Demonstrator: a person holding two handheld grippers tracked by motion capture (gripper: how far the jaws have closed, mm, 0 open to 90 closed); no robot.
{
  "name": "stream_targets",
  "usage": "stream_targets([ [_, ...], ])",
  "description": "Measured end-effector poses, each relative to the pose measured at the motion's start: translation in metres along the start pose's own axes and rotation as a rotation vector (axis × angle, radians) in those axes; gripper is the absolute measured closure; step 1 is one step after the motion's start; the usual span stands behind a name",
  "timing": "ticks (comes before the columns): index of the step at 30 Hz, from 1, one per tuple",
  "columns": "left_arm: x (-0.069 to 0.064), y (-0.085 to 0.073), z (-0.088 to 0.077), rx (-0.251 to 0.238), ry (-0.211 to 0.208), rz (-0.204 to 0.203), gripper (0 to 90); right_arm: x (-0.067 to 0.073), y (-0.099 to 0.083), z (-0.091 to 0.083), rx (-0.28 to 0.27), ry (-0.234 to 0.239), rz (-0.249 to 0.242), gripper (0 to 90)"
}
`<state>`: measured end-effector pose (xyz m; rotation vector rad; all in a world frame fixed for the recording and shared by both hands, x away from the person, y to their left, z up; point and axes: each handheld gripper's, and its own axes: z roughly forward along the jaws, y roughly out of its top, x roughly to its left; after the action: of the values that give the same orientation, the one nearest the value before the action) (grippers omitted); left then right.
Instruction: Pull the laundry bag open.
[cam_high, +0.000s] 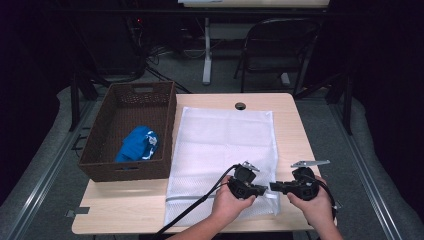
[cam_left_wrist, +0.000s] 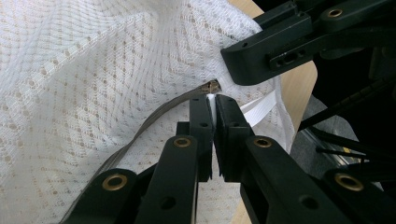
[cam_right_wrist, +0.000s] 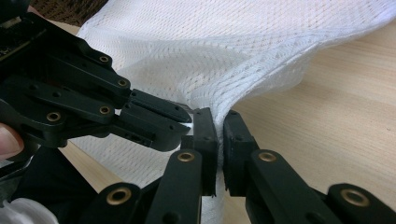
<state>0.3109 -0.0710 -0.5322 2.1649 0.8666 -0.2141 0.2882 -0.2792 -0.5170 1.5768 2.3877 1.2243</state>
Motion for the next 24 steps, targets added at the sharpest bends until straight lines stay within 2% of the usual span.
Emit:
stream_targets([
  [19, 0.0005, -0.0012, 0.0001, 0.005, 0.005, -0.014, 87.1, 0.0024, -0.0001, 0.0002, 0.006, -0.007, -0.021, 87.2],
  [20, 0.0001, -0.0014, 0.0001, 0.010, 0.022, -0.014, 87.1, 0.0028, -0.0002, 0.0001, 0.008, -0.010, -0.023, 87.3],
  [21, 0.0008, -0.0024, -0.0002, 0.016, 0.048, 0.008, 87.1, 0.0026, -0.0002, -0.0019, 0.005, -0.025, -0.031, 87.4],
  [22, 0.0026, -0.0043, -0.0007, 0.010, 0.058, 0.001, 87.1, 0.0017, 0.0000, -0.0044, 0.002, -0.028, -0.027, 87.4],
  [23, 0.0050, -0.0060, -0.0017, 0.003, 0.027, -0.039, 87.1, 0.0004, 0.0004, -0.0069, 0.001, -0.024, -0.020, 87.4],
  [24, 0.0072, -0.0066, -0.0028, 0.002, -0.005, -0.060, 87.1, 0.0004, 0.0004, -0.0069, 0.001, -0.024, -0.020, 87.4],
])
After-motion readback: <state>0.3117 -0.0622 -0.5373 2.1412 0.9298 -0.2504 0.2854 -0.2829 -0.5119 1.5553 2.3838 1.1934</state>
